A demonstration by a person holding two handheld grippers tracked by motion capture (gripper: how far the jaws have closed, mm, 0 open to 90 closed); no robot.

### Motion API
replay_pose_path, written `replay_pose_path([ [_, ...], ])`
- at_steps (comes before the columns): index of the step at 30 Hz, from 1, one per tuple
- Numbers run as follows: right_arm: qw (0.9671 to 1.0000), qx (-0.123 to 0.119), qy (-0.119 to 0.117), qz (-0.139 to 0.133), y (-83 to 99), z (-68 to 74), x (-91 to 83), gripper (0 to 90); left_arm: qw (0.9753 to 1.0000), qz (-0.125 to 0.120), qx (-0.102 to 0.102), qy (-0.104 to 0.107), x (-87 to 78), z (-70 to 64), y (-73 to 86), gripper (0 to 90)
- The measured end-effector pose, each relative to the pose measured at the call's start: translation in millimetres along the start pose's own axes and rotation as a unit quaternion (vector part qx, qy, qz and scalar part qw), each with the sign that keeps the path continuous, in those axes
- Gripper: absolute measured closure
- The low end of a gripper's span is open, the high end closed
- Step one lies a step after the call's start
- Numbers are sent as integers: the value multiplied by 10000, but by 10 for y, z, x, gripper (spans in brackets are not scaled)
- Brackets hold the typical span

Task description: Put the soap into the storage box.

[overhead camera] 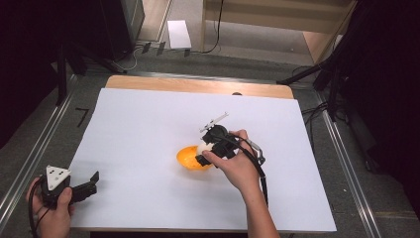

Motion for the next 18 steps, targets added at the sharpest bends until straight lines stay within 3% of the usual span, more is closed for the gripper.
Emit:
replay_pose_path([
  [18, 10000, -23, 29, 64, -56, 79, 137, 243, 10000, -2, 2, 4, -1, 0, -1, 56],
])
Point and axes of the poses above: each handheld gripper's, and its own axes: x roughly forward along the jaws, y roughly out of its underside, z roughly to its left, the point moved 1 cm from there along x, roughly forward along the jaws, and after that the axes turned 3 degrees about -y, right-handed, at the moved point
